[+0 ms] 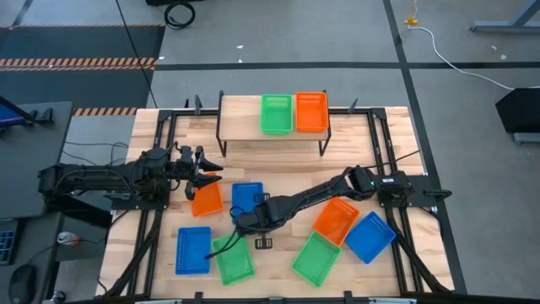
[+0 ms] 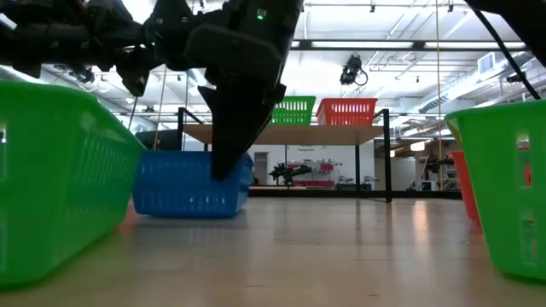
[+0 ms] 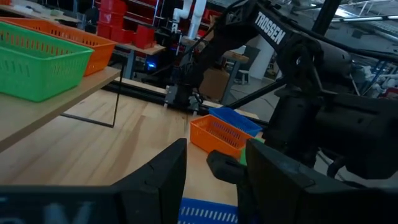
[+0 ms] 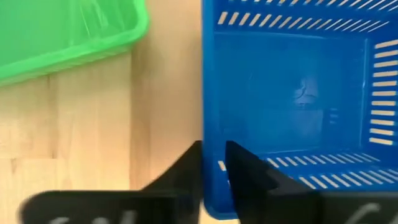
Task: Stack baskets on shelf by color
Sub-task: Put the middle blue bin on the shelf
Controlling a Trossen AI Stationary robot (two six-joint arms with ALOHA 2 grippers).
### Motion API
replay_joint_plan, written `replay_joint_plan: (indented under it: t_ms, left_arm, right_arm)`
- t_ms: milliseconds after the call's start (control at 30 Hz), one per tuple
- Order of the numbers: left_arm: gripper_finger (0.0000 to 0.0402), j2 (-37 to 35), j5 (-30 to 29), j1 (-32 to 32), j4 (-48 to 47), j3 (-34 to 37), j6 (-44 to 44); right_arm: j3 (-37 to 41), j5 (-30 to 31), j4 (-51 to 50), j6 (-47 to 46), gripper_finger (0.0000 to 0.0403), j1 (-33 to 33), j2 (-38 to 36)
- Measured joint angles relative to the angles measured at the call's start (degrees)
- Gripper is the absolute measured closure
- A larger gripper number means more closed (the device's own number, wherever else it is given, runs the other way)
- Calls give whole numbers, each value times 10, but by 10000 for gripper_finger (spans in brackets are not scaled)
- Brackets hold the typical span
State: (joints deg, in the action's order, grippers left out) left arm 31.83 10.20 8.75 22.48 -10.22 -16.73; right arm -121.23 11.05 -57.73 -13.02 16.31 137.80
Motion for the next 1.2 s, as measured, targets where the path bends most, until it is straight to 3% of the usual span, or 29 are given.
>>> replay_joint_plan:
  t_ms: [67, 133, 333, 567, 867, 1200]
  left_arm:
    - [230, 0, 0, 0, 0, 0, 0]
    - [230, 0, 0, 0, 0, 0, 0]
    - [230, 0, 0, 0, 0, 0, 15]
    - [230, 0, 0, 0, 13, 0, 23]
    - [230, 0, 2, -1, 35, 0, 23]
    - [230, 0, 2, -12, 40, 0, 25]
  right_arm:
    - [0, 0, 0, 8, 376, -3, 0]
    - [-3, 4, -3, 14, 389, -5, 0]
    - [-55, 23, -60, 25, 390, -6, 0]
    - [-138, 94, -156, 44, 390, -8, -1]
    - [-138, 164, -145, 105, 390, -47, -57]
    - [-138, 163, -100, 196, 390, -121, -86]
